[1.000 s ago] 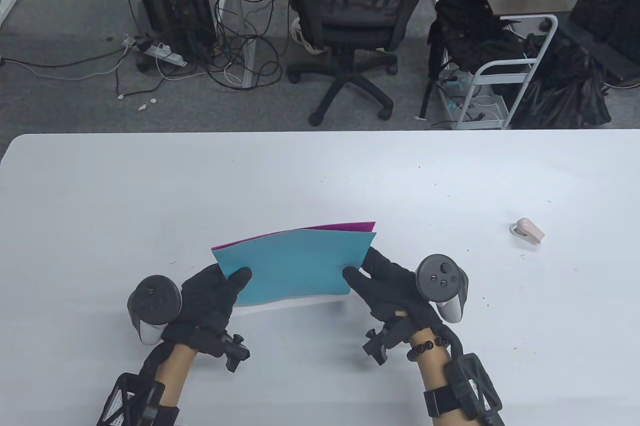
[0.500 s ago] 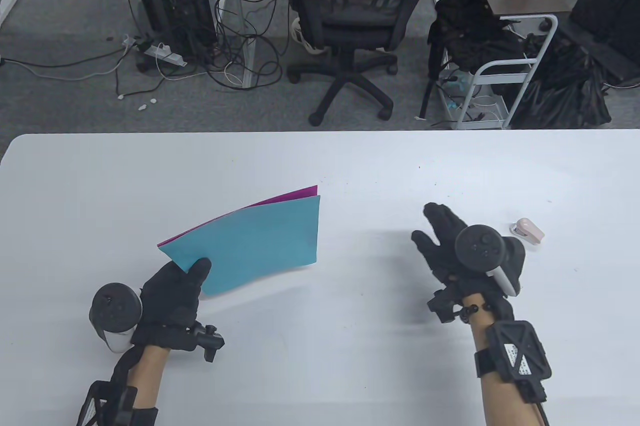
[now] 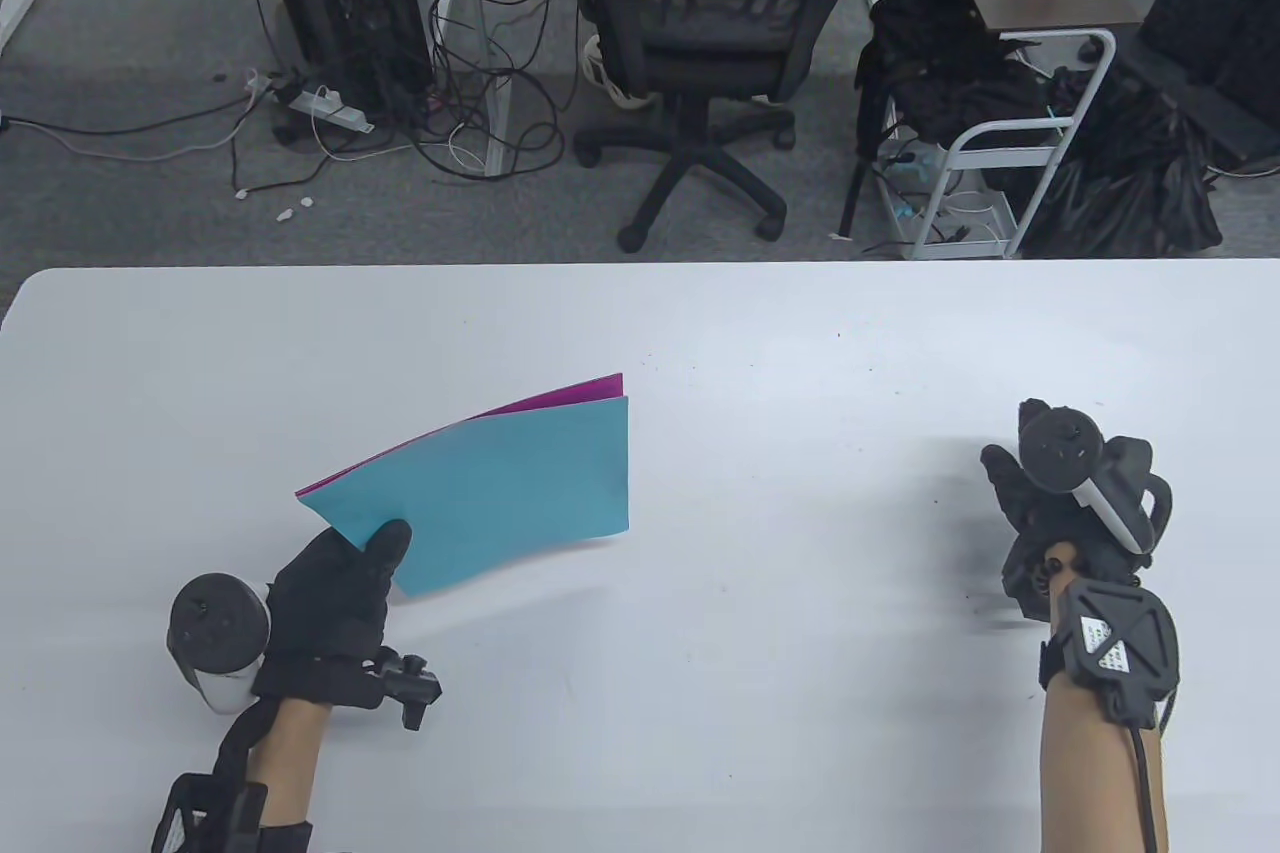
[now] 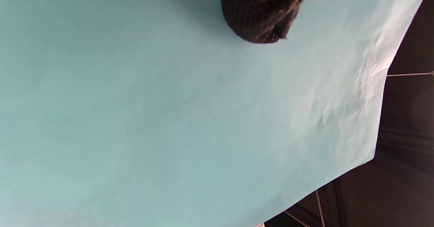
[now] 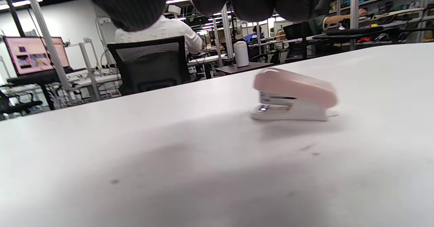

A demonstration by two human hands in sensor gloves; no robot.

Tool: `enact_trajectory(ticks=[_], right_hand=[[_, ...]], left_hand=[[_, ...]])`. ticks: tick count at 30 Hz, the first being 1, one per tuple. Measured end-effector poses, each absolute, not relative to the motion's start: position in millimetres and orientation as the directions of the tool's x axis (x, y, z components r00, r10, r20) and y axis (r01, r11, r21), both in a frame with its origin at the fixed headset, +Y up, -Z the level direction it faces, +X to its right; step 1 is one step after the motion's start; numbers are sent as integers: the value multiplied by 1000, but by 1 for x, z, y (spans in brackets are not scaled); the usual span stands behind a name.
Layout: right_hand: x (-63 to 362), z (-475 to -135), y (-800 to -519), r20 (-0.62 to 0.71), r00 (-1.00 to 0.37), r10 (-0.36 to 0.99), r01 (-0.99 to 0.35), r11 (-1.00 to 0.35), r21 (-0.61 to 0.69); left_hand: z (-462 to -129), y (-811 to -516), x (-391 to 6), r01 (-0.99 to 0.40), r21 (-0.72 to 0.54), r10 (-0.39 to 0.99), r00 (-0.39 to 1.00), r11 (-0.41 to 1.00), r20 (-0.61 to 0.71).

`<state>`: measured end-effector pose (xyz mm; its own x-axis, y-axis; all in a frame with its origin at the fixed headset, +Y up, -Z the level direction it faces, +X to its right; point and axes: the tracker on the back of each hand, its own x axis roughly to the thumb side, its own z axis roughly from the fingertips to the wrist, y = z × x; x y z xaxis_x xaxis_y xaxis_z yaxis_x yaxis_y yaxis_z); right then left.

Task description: Push down lever to staple documents

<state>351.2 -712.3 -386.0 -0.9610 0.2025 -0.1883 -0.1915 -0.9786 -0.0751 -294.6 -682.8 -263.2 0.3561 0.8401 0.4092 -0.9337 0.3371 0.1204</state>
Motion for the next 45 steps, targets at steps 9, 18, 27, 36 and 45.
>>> enact_trajectory(ticks=[9,18,27,36,45], right_hand=[[384,-401,-740,-316,-933,174,-181,-983,-7],[393,-410,-753,-348,-925,155,-179,-983,39],[393,-415,-761,-362,-927,97,-135,-988,79],[392,-418,-759,-365,-930,48,-83,-993,79],[388,-419,-756,-353,-935,32,-63,-995,79]], left_hand=[[-261,-683,-301,-930,150,839,368,336,400],[-260,-683,-302,-925,165,840,379,342,388],[-259,-684,-302,-921,176,839,389,347,382],[-259,-684,-304,-920,180,839,392,348,379],[-259,-684,-304,-917,185,838,399,354,372]])
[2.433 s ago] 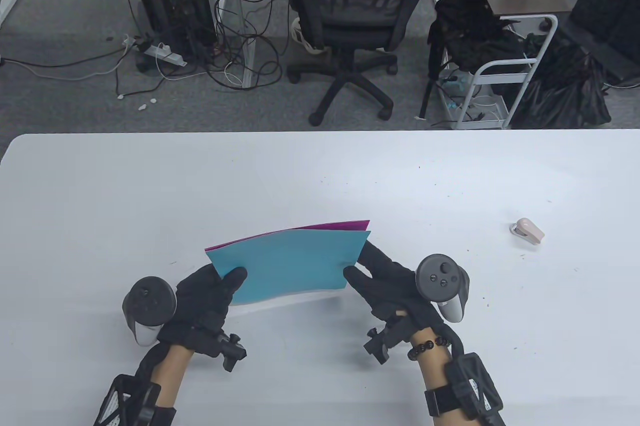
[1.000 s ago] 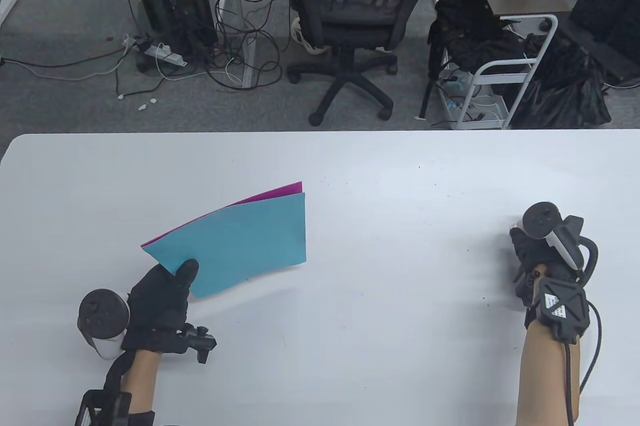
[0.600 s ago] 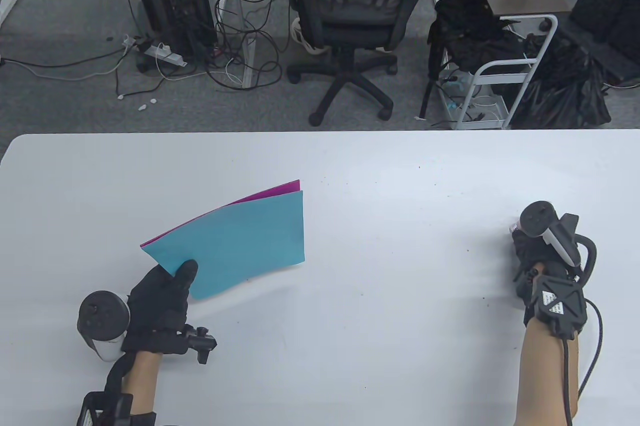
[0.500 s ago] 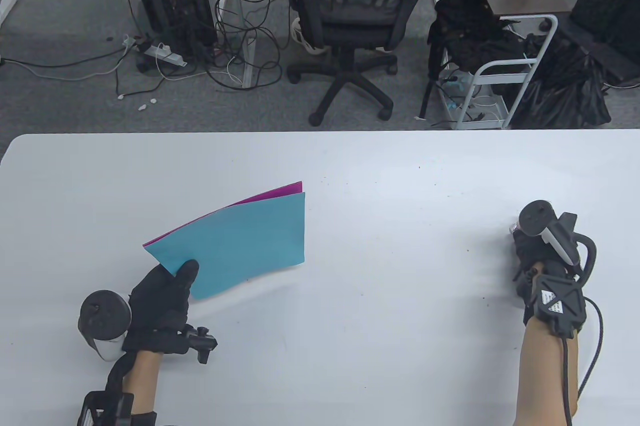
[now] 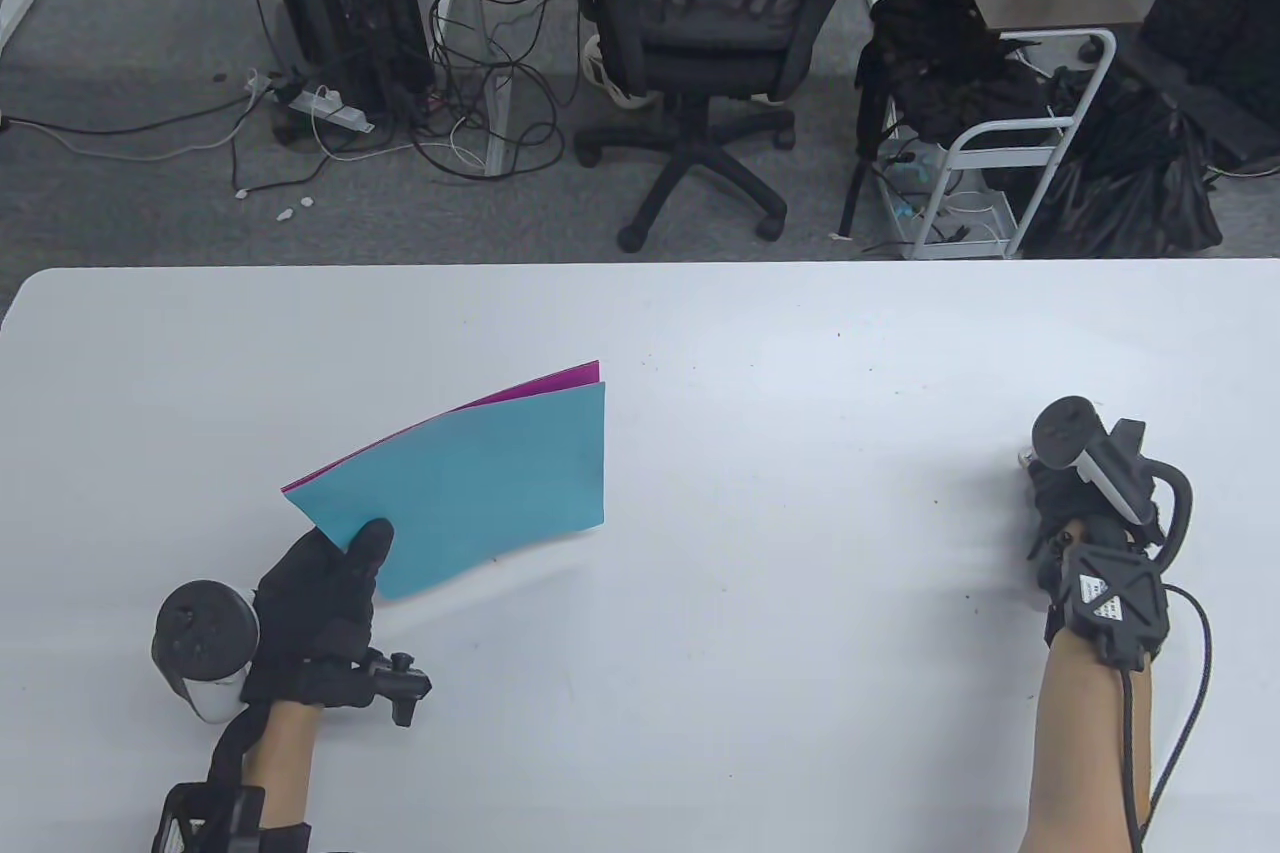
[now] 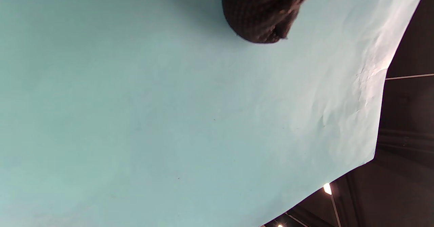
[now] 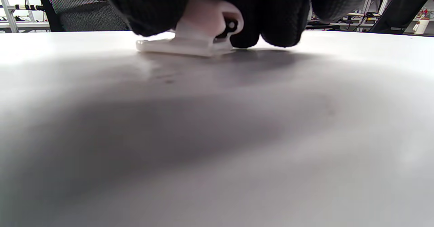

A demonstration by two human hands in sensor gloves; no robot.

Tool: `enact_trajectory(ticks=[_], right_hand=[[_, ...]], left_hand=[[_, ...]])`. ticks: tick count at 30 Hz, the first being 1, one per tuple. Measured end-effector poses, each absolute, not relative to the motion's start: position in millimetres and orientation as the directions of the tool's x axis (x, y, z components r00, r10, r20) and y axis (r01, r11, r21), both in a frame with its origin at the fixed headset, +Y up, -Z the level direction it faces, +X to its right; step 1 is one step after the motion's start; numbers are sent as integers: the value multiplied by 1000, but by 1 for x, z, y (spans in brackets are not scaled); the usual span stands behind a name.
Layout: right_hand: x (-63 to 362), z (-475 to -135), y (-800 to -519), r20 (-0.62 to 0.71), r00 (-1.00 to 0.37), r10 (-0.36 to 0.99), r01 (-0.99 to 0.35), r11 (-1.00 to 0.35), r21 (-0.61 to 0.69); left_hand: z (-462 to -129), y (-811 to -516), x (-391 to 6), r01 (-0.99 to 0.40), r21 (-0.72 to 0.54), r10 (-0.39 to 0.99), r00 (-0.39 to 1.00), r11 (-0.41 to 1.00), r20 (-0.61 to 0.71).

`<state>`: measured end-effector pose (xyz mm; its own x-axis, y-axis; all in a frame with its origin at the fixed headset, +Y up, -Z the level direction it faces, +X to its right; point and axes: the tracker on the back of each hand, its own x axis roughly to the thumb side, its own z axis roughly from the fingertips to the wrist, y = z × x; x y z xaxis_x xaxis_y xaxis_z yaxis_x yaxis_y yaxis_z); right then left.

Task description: Push down lever to staple documents

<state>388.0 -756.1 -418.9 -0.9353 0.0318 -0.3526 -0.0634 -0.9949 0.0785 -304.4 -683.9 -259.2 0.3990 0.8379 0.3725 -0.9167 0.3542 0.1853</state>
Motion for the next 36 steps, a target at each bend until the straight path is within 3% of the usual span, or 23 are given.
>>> enact_trajectory(ticks=[8,17,29,36], right_hand=[[356,-412,-730,-269,-961,65,-73,-997,19],[275,-384,-706,-76,-989,131,-128,-991,-40],[157,-349,-717,134,-971,200,-205,-979,-20],[109,-340,-733,239,-964,114,-108,-993,38]], left_hand=[[-259,-686,-306,-918,189,847,394,348,357],[-259,-687,-308,-931,176,865,362,319,348],[-262,-693,-311,-932,165,877,361,324,317],[-263,-694,-310,-932,155,876,362,329,319]])
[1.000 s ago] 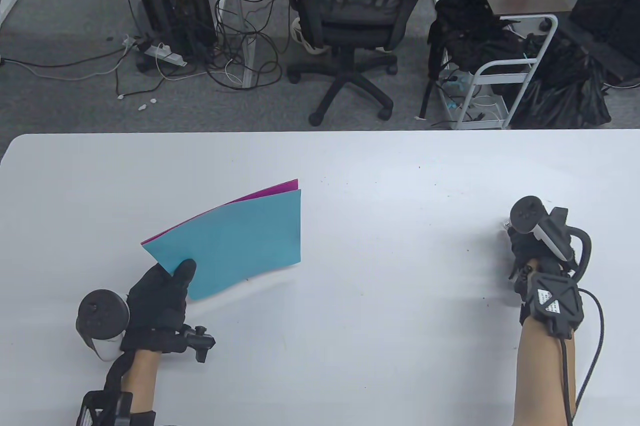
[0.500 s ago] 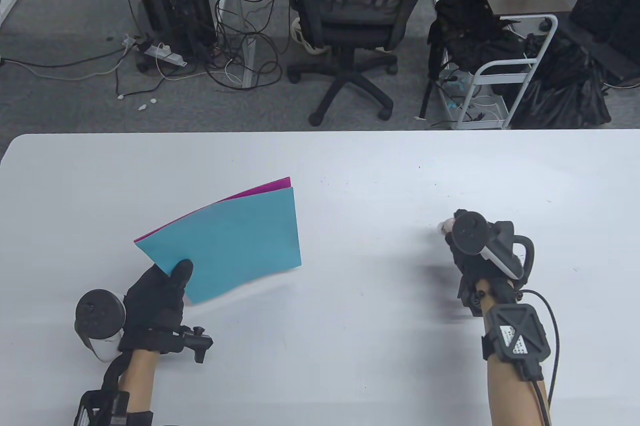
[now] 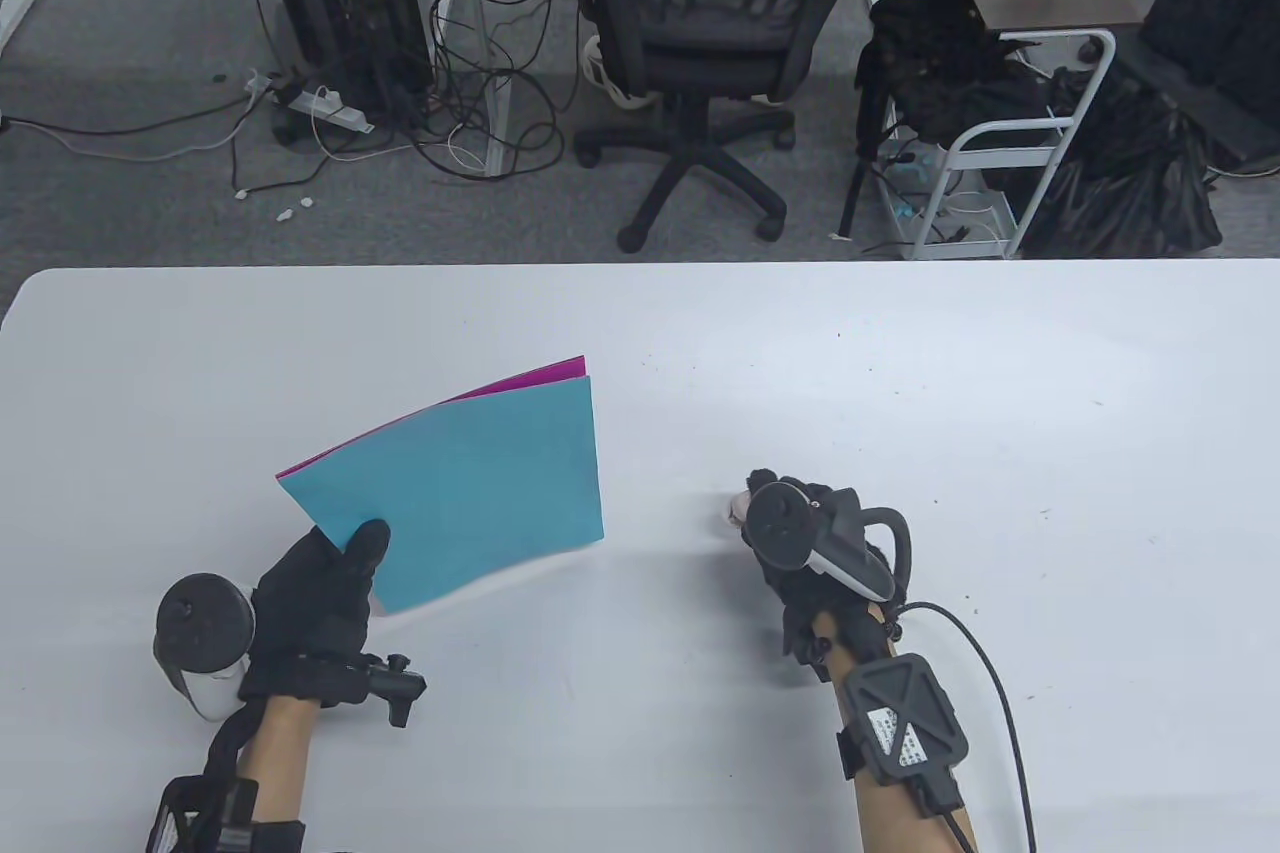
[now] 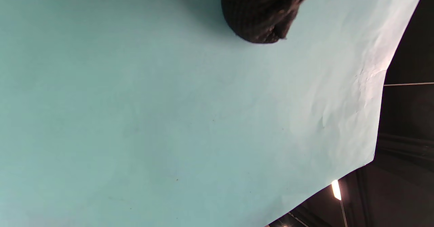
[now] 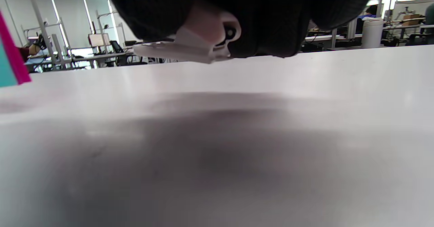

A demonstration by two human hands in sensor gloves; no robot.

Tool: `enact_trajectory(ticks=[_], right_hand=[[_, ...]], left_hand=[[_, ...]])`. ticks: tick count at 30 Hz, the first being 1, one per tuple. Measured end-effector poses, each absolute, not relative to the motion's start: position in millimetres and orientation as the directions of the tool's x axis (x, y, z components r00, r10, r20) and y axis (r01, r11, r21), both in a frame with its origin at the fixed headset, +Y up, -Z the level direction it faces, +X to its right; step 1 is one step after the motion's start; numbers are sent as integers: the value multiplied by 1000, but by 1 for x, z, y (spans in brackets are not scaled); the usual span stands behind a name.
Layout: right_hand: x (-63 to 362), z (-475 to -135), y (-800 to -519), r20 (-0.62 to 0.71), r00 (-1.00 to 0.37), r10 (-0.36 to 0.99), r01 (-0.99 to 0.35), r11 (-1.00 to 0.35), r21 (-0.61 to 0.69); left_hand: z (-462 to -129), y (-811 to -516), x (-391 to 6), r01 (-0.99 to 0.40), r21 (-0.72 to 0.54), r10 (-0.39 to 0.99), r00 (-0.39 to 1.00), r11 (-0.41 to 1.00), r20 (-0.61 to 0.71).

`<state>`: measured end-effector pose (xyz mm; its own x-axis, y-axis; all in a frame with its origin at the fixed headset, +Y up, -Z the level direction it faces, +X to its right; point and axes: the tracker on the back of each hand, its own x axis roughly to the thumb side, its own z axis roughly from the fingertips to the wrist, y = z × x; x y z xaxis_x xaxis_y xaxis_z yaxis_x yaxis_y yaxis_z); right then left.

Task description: Push down lever to staple documents

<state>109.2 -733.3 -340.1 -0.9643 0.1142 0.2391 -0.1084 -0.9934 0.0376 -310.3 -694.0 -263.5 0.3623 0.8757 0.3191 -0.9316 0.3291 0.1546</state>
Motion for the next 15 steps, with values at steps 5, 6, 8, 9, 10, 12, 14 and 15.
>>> enact_trajectory(ticks=[5,6,8,9,10,12,14,15], right_hand=[[95,-337,-740,289,-953,87,-76,-996,50],[94,-337,-741,290,-953,88,-76,-996,54],[94,-340,-744,288,-953,88,-73,-995,63],[95,-340,-745,288,-954,87,-71,-995,64],[95,-341,-746,283,-955,86,-69,-995,69],[97,-344,-748,279,-956,94,-74,-994,79],[99,-345,-748,271,-958,97,-80,-994,75],[100,-346,-748,265,-959,102,-85,-994,73]], left_hand=[[-263,-695,-309,-931,159,875,363,328,320],[-263,-695,-309,-930,158,874,366,332,321],[-263,-694,-307,-929,155,872,369,336,323],[-263,-694,-307,-929,155,871,370,337,322],[-263,-694,-306,-928,155,871,372,339,322],[-263,-694,-305,-928,151,871,371,340,321],[-263,-694,-305,-929,149,872,370,339,321],[-263,-694,-305,-929,149,872,370,339,321]])
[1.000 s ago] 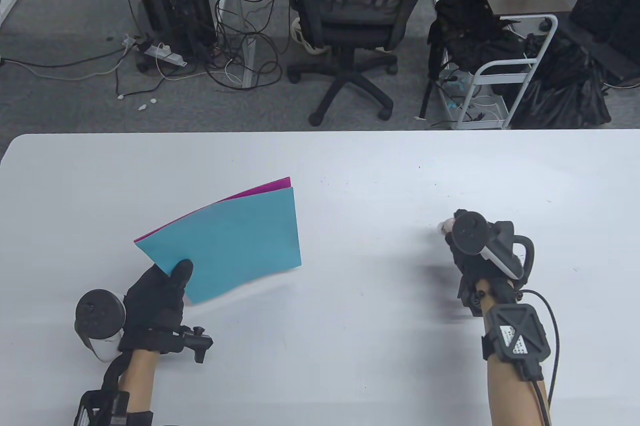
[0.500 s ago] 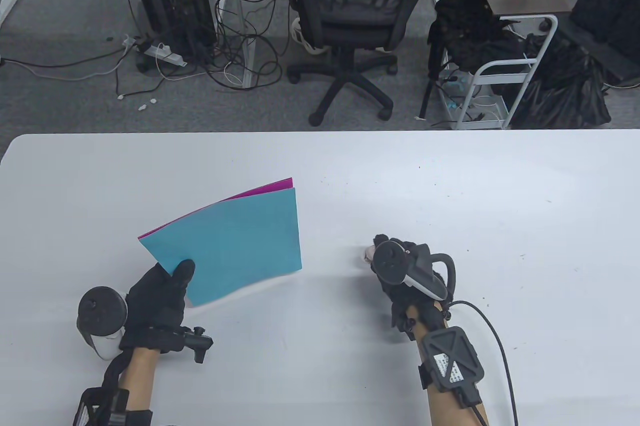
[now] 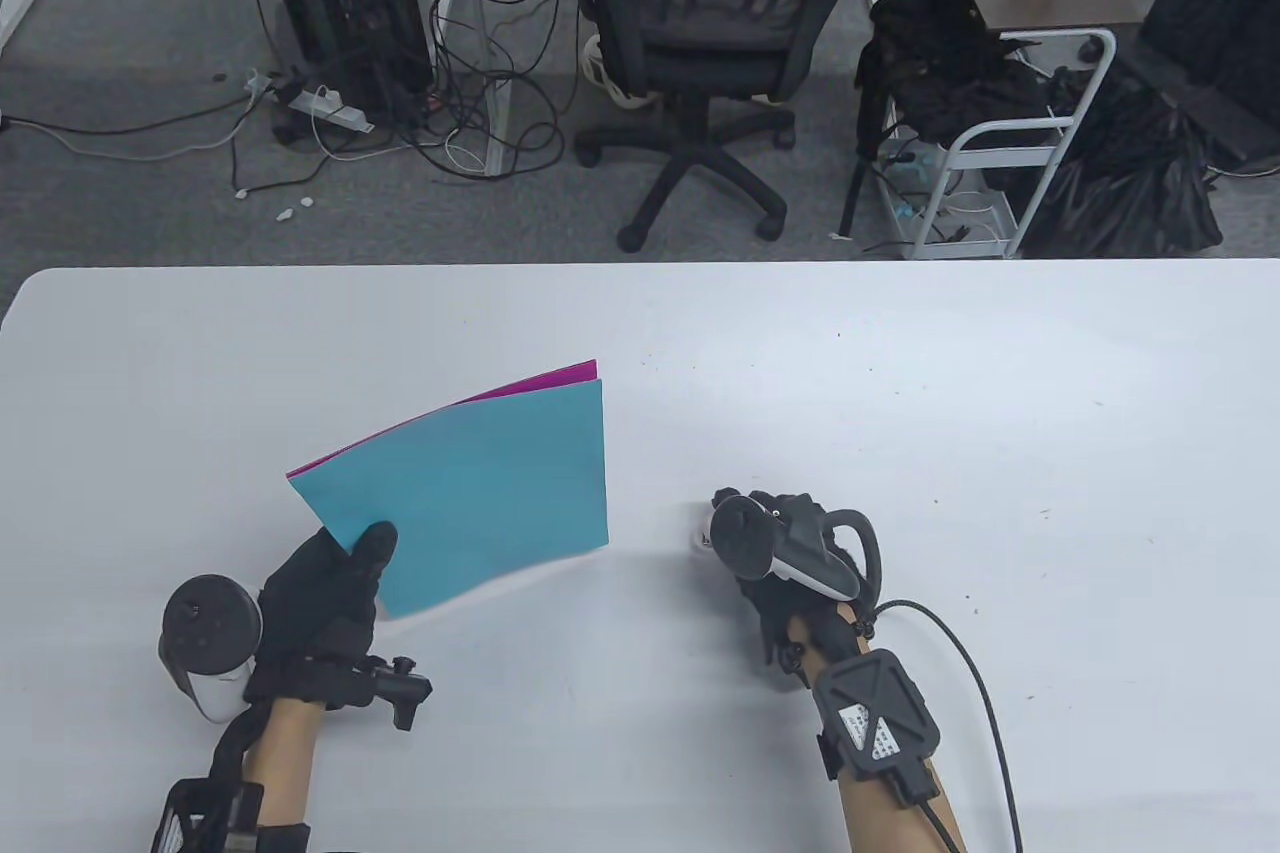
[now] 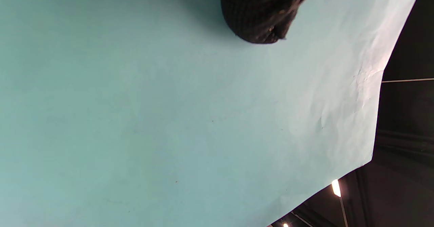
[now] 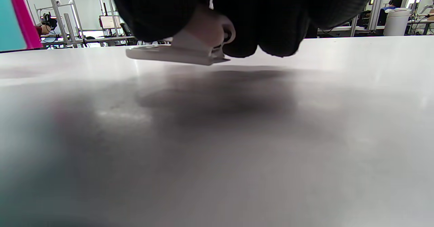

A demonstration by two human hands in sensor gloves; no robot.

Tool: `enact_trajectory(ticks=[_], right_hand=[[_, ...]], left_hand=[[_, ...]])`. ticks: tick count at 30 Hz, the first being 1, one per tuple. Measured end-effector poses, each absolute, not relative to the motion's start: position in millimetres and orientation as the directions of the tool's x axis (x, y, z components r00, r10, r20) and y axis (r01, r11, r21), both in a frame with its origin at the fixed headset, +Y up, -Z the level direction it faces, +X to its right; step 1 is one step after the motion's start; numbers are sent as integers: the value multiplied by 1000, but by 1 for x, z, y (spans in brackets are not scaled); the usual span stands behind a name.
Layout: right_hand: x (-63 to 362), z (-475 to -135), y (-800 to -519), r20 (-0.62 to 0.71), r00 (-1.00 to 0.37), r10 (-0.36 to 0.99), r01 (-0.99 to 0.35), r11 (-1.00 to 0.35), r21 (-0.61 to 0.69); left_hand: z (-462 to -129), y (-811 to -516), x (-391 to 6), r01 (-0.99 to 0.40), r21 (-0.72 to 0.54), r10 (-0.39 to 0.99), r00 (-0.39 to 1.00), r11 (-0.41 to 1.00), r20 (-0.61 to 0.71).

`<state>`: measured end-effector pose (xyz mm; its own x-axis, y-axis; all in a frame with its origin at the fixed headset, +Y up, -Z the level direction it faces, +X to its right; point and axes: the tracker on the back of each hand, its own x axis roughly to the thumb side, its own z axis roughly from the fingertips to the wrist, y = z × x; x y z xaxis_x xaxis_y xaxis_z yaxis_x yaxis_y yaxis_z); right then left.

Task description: Push down lever to staple documents

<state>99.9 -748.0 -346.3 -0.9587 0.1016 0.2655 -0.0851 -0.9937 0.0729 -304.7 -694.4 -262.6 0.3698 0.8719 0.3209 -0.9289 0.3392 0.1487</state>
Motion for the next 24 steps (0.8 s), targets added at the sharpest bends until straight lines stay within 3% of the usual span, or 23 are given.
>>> enact_trajectory(ticks=[24], right_hand=[[98,-353,-755,242,-968,66,-49,-996,75]], left_hand=[[-262,-693,-302,-935,128,878,354,330,322]])
